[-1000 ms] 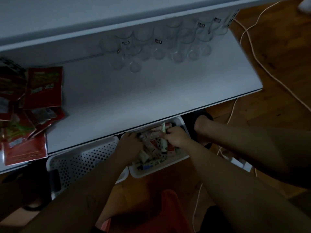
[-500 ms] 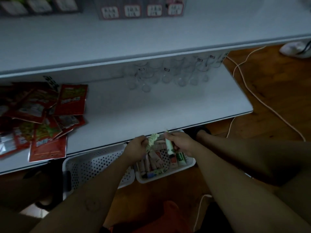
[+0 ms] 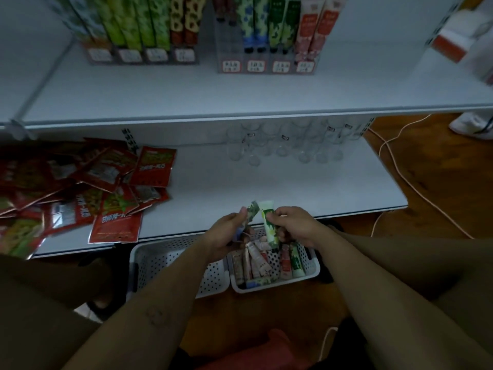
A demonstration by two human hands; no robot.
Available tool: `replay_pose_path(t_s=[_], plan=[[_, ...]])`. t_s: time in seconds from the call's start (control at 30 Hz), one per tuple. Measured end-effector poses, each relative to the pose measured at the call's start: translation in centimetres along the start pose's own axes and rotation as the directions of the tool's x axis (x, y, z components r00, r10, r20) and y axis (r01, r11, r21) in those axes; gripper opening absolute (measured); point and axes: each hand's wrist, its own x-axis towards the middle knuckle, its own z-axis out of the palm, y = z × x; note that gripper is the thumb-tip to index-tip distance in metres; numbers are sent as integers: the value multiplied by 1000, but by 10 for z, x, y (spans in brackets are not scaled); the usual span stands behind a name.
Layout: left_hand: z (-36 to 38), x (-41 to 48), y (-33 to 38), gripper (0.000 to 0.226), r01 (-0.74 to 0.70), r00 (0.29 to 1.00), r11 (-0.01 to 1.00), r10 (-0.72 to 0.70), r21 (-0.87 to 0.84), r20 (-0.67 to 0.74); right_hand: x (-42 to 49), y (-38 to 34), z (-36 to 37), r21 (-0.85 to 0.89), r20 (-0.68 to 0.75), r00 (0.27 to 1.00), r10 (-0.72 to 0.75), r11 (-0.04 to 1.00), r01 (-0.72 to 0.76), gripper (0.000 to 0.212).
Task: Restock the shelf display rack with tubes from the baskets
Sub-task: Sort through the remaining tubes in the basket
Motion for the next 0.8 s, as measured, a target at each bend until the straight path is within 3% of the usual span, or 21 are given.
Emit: replay_pose_path(t_s=[0.17, 0.3, 0.47, 0.53, 0.57, 0.63, 0.73, 0.8], plan=[[-4, -1, -15, 49, 16, 993, 991, 0, 137, -117, 7, 22, 8, -230, -62, 998, 29, 972, -42, 35], [-7, 3, -25, 45, 113, 973, 976, -69, 188, -222, 23, 61, 8, -577, -91, 994, 67, 810, -107, 39], [-17, 9, -37, 22, 136, 986, 950, -102, 282, -132, 40, 94, 10, -727, -181, 968, 177, 639, -252, 28], [-23, 13, -44, 14, 119, 988, 941, -79, 316, -135, 45, 97, 15, -773, -217, 964, 155, 576, -266, 23], [-26, 14, -47, 13, 114, 985, 942, -67, 314, -157, 47, 94, 18, -799, -195, 973, 122, 555, -230, 21], [-32, 15, -53, 14, 103, 979, 946, -42, 307, -200, 49, 86, 30, -828, -13, 994, 105, 556, -70, 18], [-39, 18, -61, 15, 113, 974, 941, -41, 319, -223, 54, 77, 51, -805, 290, 937, 197, 580, 128, 24], [-42, 21, -64, 17, 125, 976, 928, -50, 352, -214, 64, 88, 62, -794, 344, 899, 272, 596, 124, 63]])
